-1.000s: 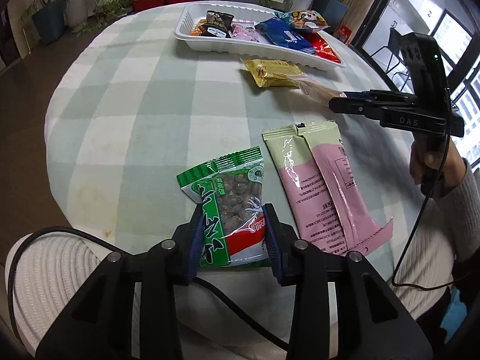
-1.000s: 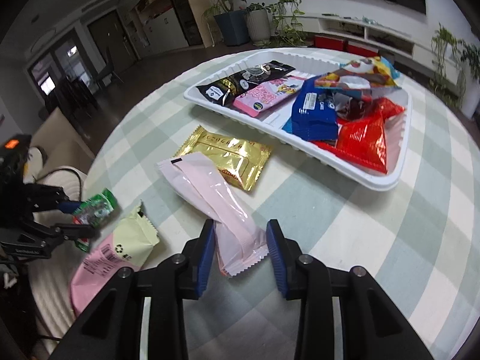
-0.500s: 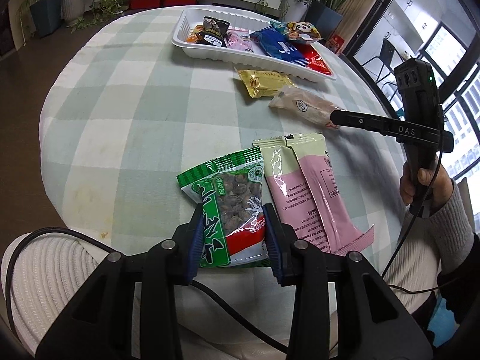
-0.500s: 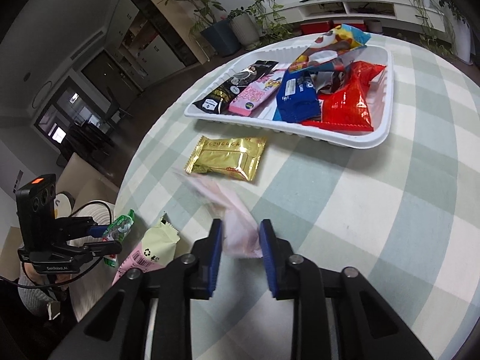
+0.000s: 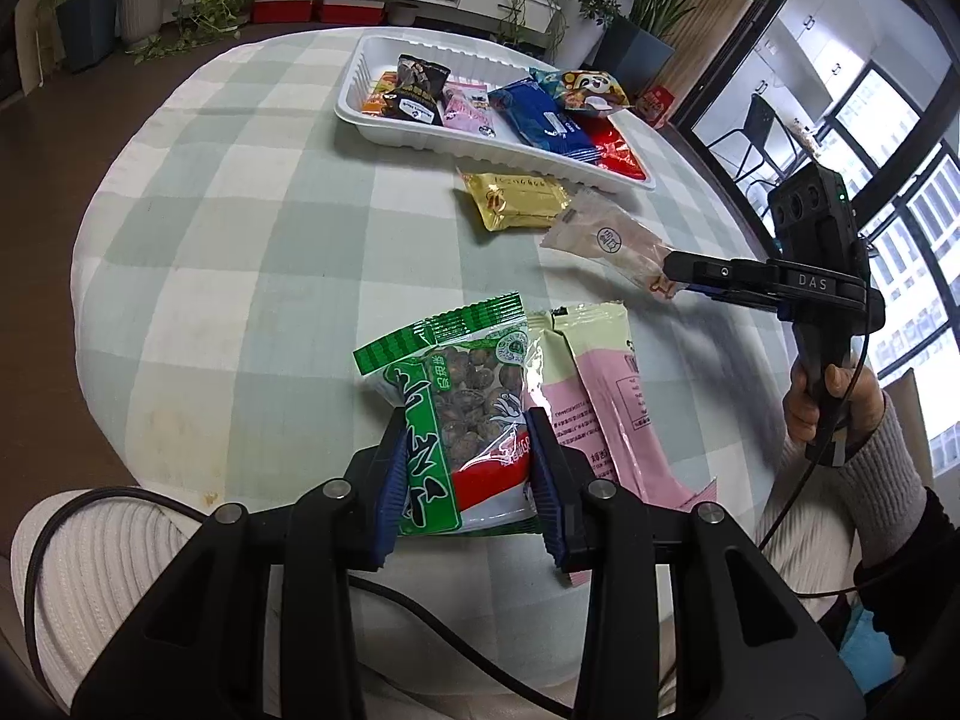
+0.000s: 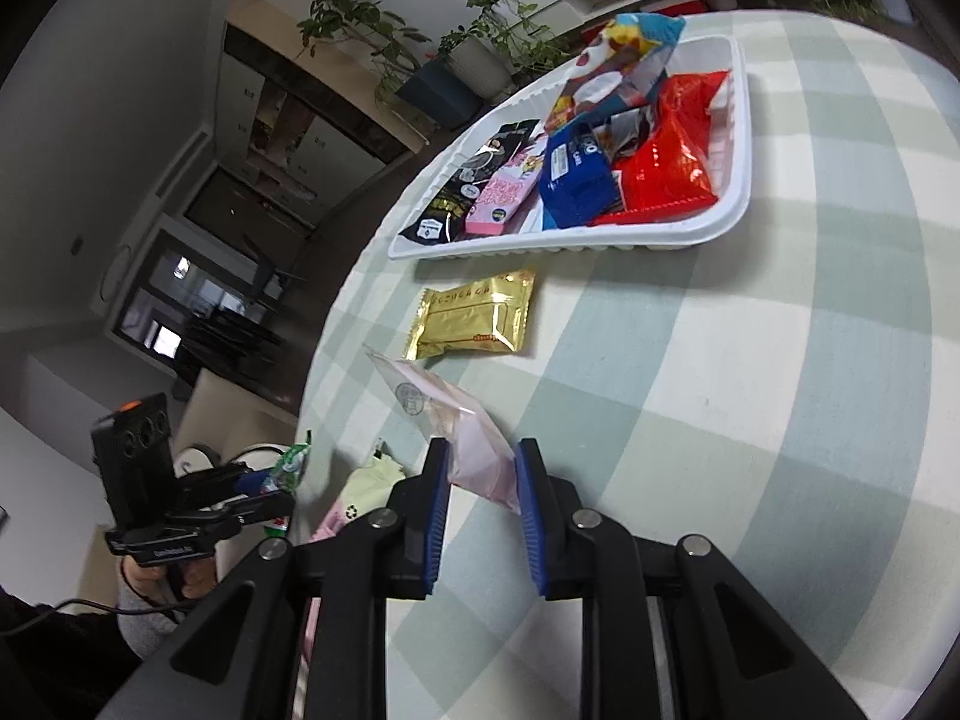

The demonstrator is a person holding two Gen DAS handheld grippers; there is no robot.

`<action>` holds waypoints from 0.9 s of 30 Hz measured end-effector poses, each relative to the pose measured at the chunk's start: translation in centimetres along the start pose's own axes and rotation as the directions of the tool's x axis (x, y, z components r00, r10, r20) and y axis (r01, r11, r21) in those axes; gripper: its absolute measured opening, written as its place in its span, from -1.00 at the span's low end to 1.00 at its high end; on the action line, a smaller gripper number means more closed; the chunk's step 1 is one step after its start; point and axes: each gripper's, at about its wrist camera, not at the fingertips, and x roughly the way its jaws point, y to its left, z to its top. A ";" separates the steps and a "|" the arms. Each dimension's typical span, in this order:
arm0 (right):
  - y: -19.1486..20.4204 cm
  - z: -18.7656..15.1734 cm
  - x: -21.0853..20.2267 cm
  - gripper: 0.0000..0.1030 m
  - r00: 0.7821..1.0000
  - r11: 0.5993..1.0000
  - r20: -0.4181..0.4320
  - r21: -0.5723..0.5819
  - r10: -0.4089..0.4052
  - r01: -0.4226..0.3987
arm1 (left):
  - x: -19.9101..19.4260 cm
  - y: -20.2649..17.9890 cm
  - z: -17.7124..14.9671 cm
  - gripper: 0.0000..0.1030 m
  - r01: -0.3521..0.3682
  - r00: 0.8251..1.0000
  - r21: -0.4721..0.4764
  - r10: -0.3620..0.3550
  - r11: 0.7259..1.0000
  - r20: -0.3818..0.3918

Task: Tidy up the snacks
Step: 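Carry the green packet and pink stick into the white tray, release both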

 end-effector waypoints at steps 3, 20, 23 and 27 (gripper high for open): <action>-0.7 0.0 -0.5 -0.52 0.998 0.996 0.020 0.064 0.061 -0.062 | -0.2 -0.1 0.6 -0.34 0.016 1.000 0.005 -0.016 1.000 0.010; -2.4 5.6 -1.0 -0.52 0.945 0.923 0.221 0.250 0.241 -0.294 | 0.6 0.2 11.0 -0.34 0.131 0.988 0.020 -0.133 0.991 0.084; -2.7 7.1 -0.2 -0.52 0.936 0.909 0.258 0.280 0.240 -0.310 | 1.9 0.4 14.0 -0.34 0.154 0.984 0.014 -0.154 0.988 0.090; -3.4 8.9 1.4 -0.52 0.923 0.884 0.302 0.328 0.237 -0.334 | 4.2 0.5 17.7 -0.34 0.139 0.985 0.022 -0.141 0.990 0.100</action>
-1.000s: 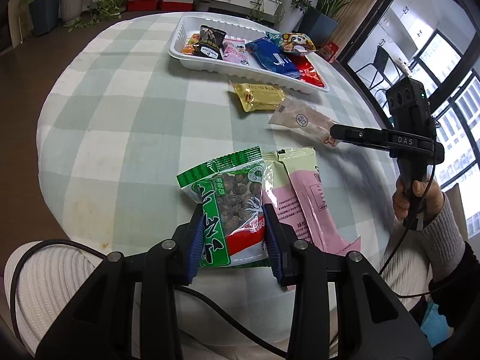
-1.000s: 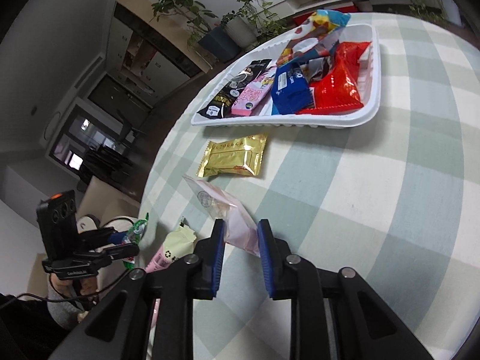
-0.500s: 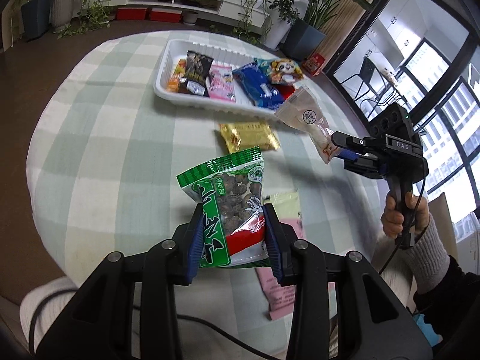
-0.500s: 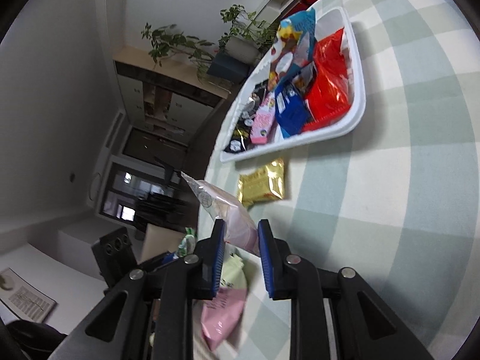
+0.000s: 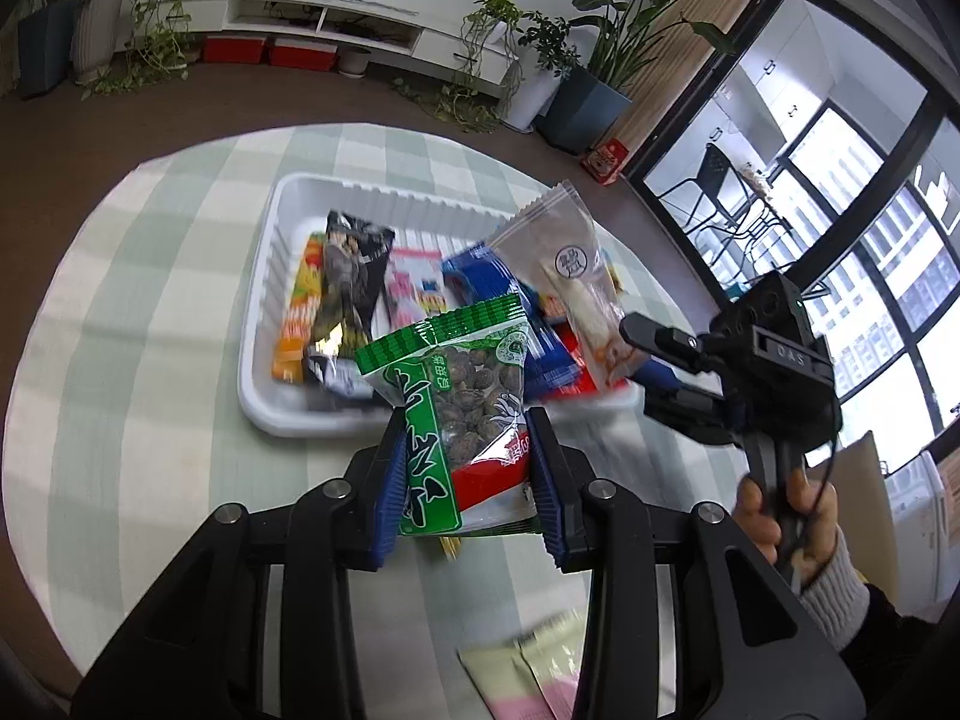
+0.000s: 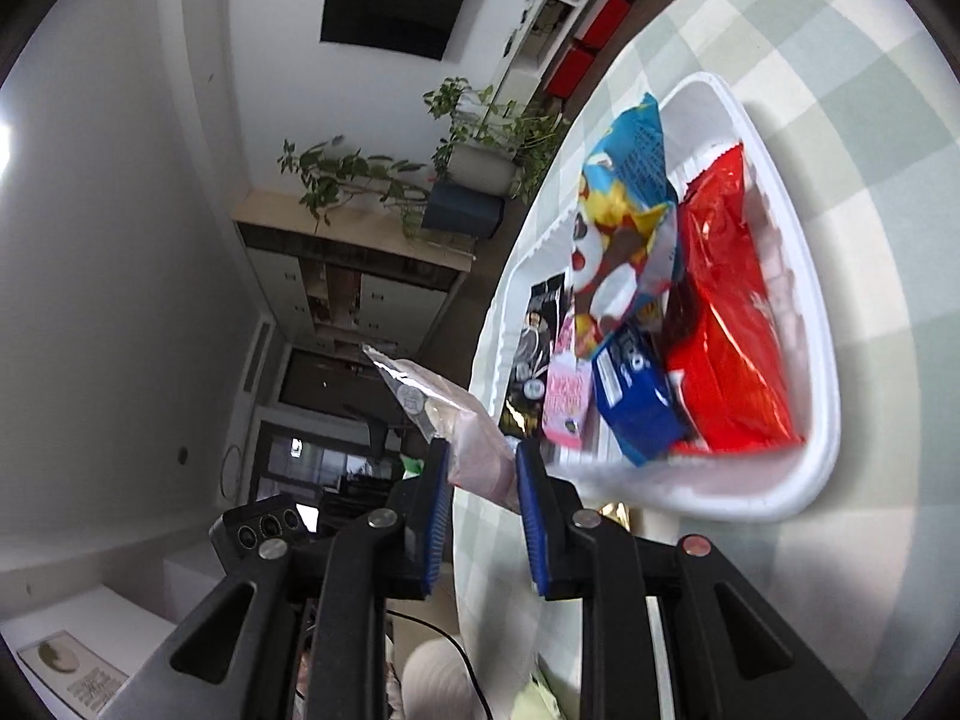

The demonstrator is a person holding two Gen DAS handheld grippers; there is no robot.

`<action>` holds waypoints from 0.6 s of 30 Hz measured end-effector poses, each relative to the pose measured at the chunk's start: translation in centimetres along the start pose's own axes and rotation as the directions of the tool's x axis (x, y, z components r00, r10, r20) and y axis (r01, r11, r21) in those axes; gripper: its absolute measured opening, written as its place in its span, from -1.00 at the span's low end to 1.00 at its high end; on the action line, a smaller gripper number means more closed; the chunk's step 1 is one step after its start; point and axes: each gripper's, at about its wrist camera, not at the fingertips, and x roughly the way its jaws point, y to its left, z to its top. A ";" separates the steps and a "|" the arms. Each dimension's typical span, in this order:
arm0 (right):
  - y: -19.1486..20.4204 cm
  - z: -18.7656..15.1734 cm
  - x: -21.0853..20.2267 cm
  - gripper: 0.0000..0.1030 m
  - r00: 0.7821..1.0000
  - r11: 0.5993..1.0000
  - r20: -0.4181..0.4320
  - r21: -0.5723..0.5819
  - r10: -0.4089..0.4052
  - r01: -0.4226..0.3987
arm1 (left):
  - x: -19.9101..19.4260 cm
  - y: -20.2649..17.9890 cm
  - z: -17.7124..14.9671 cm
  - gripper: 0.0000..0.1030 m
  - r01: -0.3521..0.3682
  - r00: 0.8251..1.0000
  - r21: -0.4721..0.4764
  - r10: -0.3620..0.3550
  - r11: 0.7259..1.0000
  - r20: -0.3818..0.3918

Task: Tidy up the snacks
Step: 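Carry the green packet and pink stick into the white tray, release both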

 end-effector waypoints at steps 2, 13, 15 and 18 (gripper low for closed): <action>-0.5 0.7 0.9 -0.52 1.000 0.999 0.011 0.038 0.005 -0.005 | 1.5 0.4 1.4 -0.34 -0.004 1.000 -0.003 0.004 1.000 -0.004; -0.1 1.7 3.9 0.02 0.997 0.998 0.042 0.034 -0.061 0.059 | 5.7 0.8 3.4 -0.12 -0.118 0.993 0.042 0.117 0.992 0.025; 0.8 1.5 3.9 0.24 0.995 0.996 0.052 -0.010 -0.083 0.083 | 5.6 1.0 3.6 -0.12 -0.125 0.991 0.035 0.123 0.992 0.042; 2.0 1.1 3.7 0.29 0.990 0.989 0.067 -0.080 -0.120 0.126 | 4.9 1.0 3.8 -0.05 -0.126 0.990 0.036 0.123 0.991 0.068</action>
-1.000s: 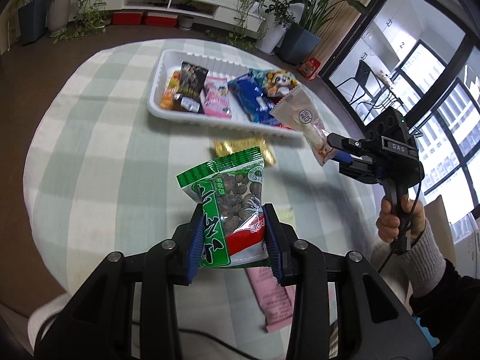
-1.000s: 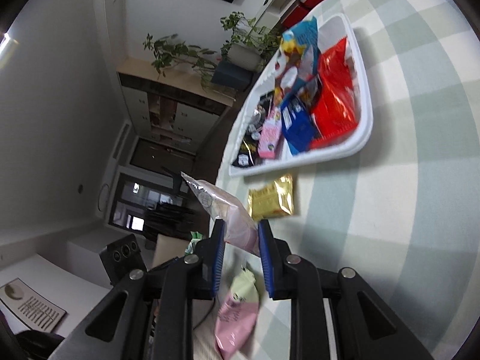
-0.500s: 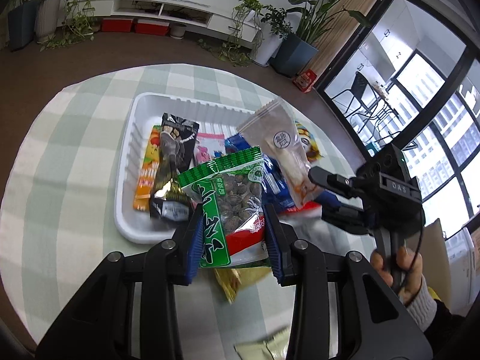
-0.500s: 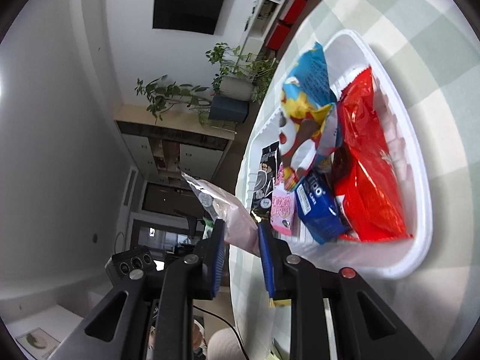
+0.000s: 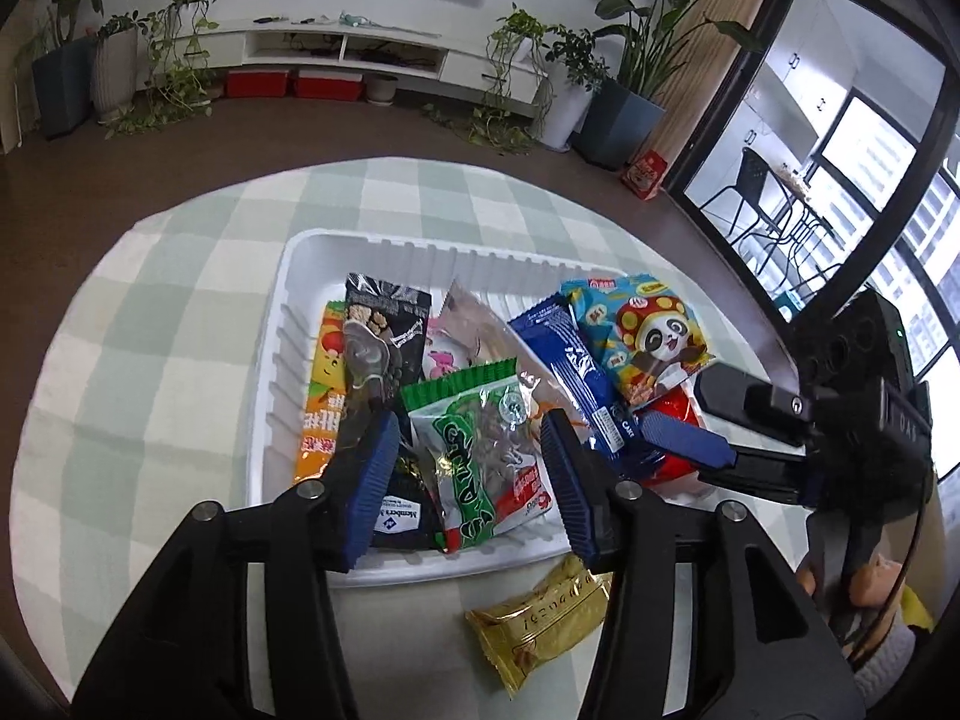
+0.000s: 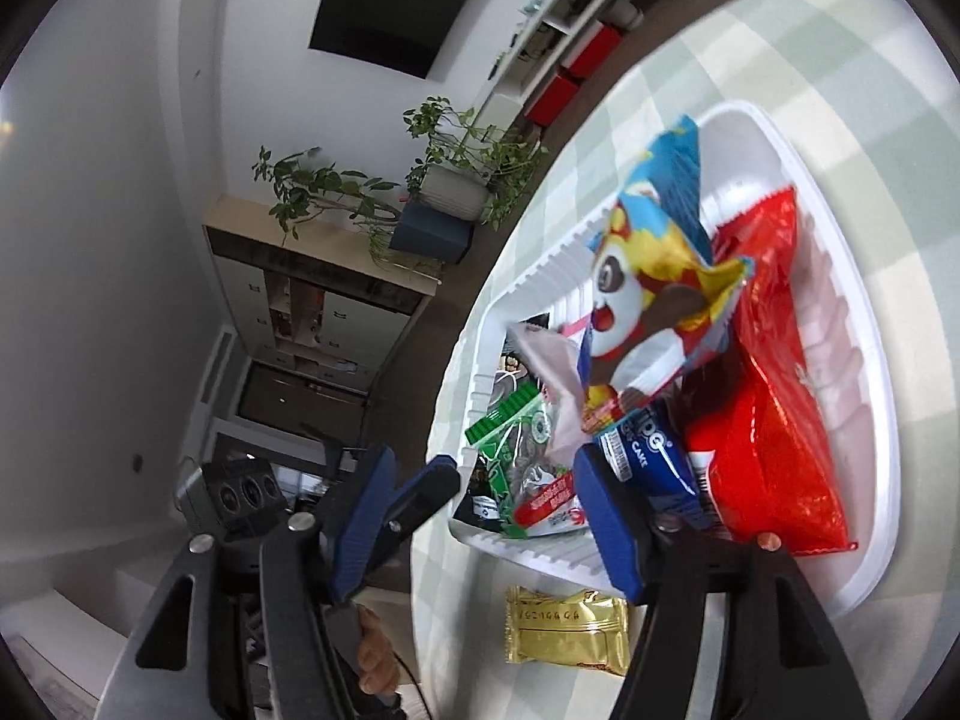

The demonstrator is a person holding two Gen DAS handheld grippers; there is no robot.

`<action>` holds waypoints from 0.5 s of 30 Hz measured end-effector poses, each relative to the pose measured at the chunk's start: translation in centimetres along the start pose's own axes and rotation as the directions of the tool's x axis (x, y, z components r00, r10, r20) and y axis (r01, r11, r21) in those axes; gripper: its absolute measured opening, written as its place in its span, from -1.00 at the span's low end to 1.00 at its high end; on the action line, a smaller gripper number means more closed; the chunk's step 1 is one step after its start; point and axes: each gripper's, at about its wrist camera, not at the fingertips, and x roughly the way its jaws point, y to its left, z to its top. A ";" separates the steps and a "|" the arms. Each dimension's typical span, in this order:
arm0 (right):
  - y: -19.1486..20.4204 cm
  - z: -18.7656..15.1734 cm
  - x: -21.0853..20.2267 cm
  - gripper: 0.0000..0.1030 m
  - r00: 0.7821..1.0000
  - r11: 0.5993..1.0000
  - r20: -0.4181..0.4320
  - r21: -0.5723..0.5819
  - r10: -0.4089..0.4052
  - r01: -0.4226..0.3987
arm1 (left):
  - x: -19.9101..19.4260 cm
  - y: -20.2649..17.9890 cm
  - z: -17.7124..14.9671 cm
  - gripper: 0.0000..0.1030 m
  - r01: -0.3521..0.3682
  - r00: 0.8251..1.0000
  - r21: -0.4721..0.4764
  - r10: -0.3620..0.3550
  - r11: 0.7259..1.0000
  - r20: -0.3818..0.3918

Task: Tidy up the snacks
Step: 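Carry the green packet and pink stick into the white tray, release both, then grasp the pink-and-cream packet with left tool while right tool grasps the gold packet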

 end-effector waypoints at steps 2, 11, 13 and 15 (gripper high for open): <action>0.6 -0.4 -0.3 0.30 1.000 0.999 0.011 -0.043 -0.027 0.028 | -0.9 -0.2 0.0 -0.05 -0.009 1.000 0.009 0.008 1.000 0.016; 3.2 -5.5 -2.8 0.37 0.980 0.922 -0.044 -0.348 -0.196 0.169 | -7.0 -1.6 -5.0 0.07 0.003 0.999 0.058 -0.005 0.998 0.038; 3.6 -7.3 -3.7 0.37 0.966 0.883 -0.068 -0.425 -0.249 0.198 | -8.0 -1.8 -6.9 0.07 0.014 1.000 0.067 -0.015 0.998 0.013; 4.0 -9.9 -4.4 0.37 0.944 0.830 -0.097 -0.511 -0.315 0.224 | -8.8 -2.0 -9.2 0.07 0.025 0.999 0.081 -0.022 0.996 -0.030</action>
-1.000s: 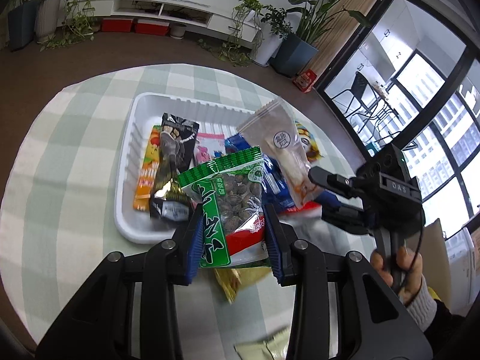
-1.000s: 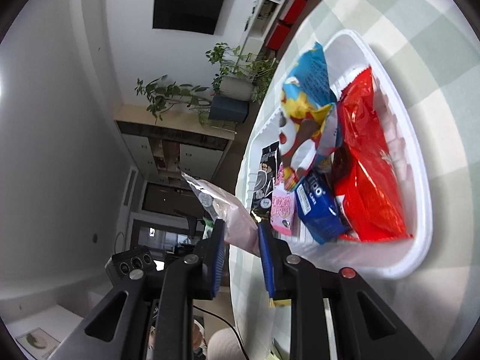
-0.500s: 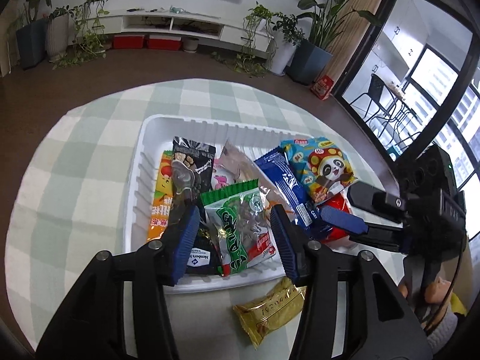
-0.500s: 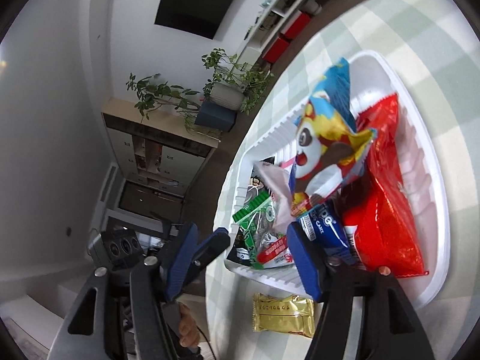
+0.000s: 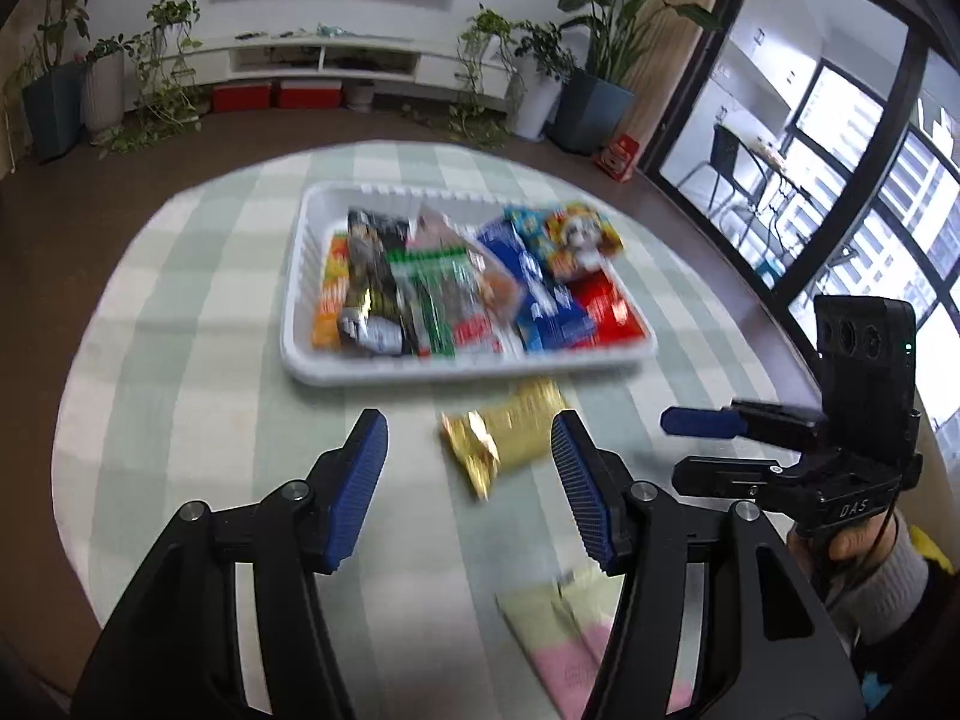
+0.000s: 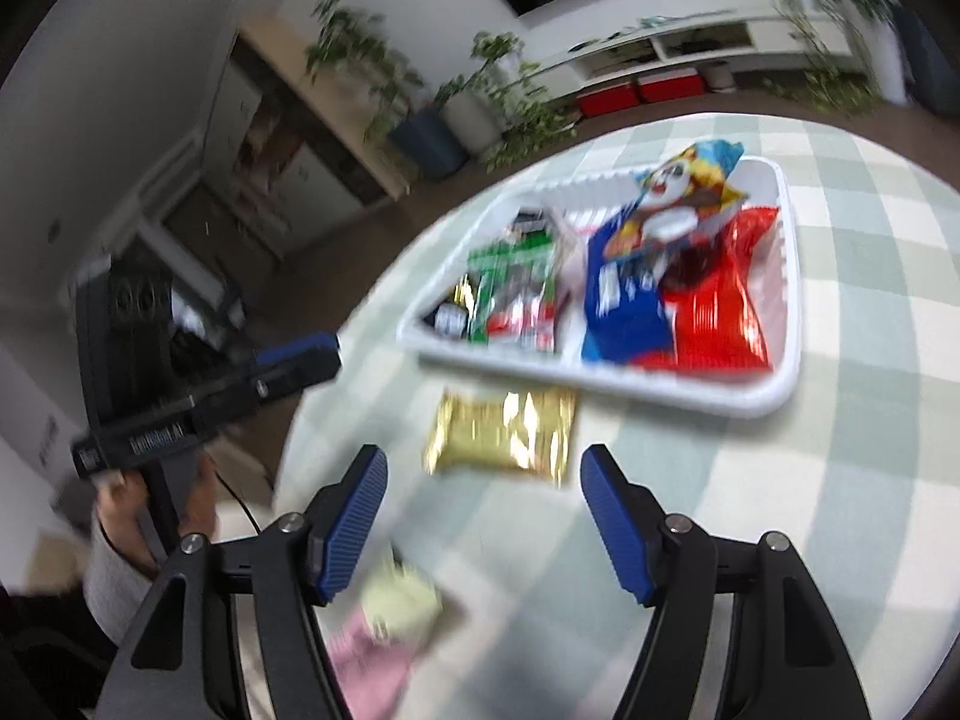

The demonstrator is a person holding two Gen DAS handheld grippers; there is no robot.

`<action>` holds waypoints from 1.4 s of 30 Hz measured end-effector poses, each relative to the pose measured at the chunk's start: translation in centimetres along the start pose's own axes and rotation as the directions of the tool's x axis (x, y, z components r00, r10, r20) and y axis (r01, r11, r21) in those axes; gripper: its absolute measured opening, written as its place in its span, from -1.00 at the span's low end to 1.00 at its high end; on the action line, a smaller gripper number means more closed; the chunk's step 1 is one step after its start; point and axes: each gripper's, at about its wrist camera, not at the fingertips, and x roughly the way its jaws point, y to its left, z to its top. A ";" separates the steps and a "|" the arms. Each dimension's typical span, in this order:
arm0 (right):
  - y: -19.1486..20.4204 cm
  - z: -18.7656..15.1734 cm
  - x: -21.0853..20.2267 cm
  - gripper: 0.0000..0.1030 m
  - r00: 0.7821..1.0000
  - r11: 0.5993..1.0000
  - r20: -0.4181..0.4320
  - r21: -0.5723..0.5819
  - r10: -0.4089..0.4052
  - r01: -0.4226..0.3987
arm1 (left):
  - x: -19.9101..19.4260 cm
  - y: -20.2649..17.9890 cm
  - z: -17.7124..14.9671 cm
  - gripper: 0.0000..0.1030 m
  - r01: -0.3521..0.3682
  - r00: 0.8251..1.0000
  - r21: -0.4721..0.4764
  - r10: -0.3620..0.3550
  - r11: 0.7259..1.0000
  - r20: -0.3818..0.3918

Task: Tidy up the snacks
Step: 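Grasp the pink-and-cream packet with left tool while right tool grasps the gold packet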

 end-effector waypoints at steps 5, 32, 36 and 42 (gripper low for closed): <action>2.2 -5.5 -0.7 0.37 0.987 0.987 -0.131 -0.139 -0.098 0.080 | -1.3 -1.5 -4.9 0.07 0.046 0.995 0.019 -0.044 0.999 -0.089; 8.6 -4.9 4.1 0.39 0.977 0.883 -0.086 -0.449 -0.193 0.135 | -2.5 -1.8 -9.9 0.18 0.033 0.979 0.006 -0.031 0.999 -0.203; 7.6 -3.4 4.2 0.39 0.968 0.844 -0.081 -0.510 -0.239 0.166 | -1.5 -2.5 -10.2 0.19 0.028 0.976 0.036 -0.019 0.999 -0.218; 7.1 -0.9 6.8 0.40 0.963 0.787 -0.111 -0.603 -0.244 0.130 | -0.8 -2.5 -10.1 0.18 0.011 0.974 0.038 -0.002 0.999 -0.225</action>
